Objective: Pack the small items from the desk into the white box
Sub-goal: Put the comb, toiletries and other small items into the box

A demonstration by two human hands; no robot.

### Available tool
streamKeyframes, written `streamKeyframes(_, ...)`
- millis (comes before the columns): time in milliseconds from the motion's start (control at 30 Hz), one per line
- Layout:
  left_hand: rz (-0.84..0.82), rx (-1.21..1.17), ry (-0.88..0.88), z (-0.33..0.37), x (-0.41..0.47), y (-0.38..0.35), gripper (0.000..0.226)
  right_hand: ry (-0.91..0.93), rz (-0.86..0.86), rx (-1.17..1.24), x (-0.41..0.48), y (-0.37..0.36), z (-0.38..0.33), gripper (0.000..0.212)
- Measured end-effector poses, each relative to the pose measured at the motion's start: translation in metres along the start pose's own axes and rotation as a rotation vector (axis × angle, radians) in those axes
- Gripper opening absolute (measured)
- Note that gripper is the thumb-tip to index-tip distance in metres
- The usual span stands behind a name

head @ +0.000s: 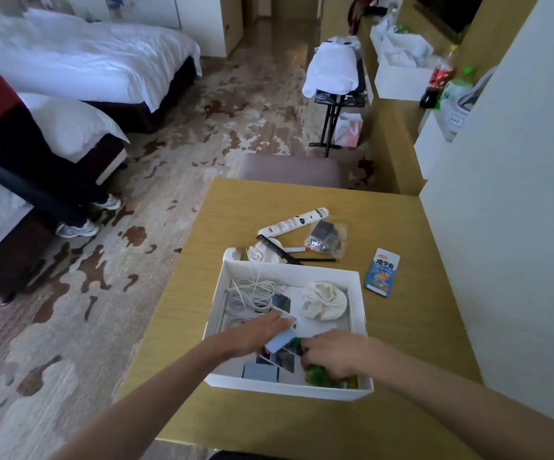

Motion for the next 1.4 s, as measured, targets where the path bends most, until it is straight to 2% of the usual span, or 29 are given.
streamKeyframes(33,-0.019,0.086,-0.037,0.001,0.003,-0.007,0.027,-0.011,-0.019,-0.007,-0.001,-0.001,0.002,0.034)
streamKeyframes(133,-0.008,0.365,-0.119,-0.004,0.014,-0.022,0.058,-0.059,-0.054,-0.016,-0.006,-0.005,0.009,0.029)
streamKeyframes(167,-0.015,0.430,-0.153,-0.004,0.017,-0.027,0.061,-0.067,-0.063,-0.020,-0.007,-0.006,0.011,0.029)
streamKeyframes(333,-0.009,0.601,-0.201,-0.003,0.031,-0.035,0.044,-0.090,-0.025,-0.043,-0.014,-0.005,0.016,0.037)
streamKeyframes(533,-0.014,0.886,-0.345,0.006,0.026,-0.048,0.043,-0.105,0.070,-0.138,-0.016,-0.006,0.023,0.043)
streamKeyframes(767,-0.044,1.095,-0.469,0.014,0.025,-0.062,0.036,-0.142,0.079,-0.019,-0.015,-0.015,0.029,0.055)
streamKeyframes(867,-0.021,1.126,-0.502,0.020,0.026,-0.063,0.038,-0.144,0.091,-0.001,-0.014,-0.013,0.031,0.052)
streamKeyframes(1000,-0.034,1.058,-0.396,0.012,0.025,-0.061,0.040,-0.149,0.106,0.012,-0.015,-0.014,0.030,0.050)
streamKeyframes(1100,-0.088,0.969,-0.293,-0.002,0.024,-0.056,0.027,-0.136,0.091,0.022,-0.013,-0.016,0.030,0.050)
streamKeyframes(1200,-0.138,0.925,-0.263,-0.006,0.023,-0.053,0.020,-0.146,0.060,0.059,-0.013,-0.017,0.035,0.059)
streamKeyframes(1300,-0.149,0.841,-0.200,-0.008,0.025,-0.051,0.031,-0.161,0.053,0.087,-0.013,-0.012,0.037,0.059)
streamKeyframes(1400,-0.143,0.791,-0.164,-0.009,0.028,-0.051,0.039,-0.163,0.064,0.135,-0.011,-0.005,0.037,0.045)
Point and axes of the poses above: each hand's wrist, its own x-axis towards the middle knuckle, its own y-axis out of the back of the hand, z = x × y, the point moved 9 cm from there along x, towards the middle knuckle, and after that the axes turned 10 degrees about z, right-handed, at the moved point
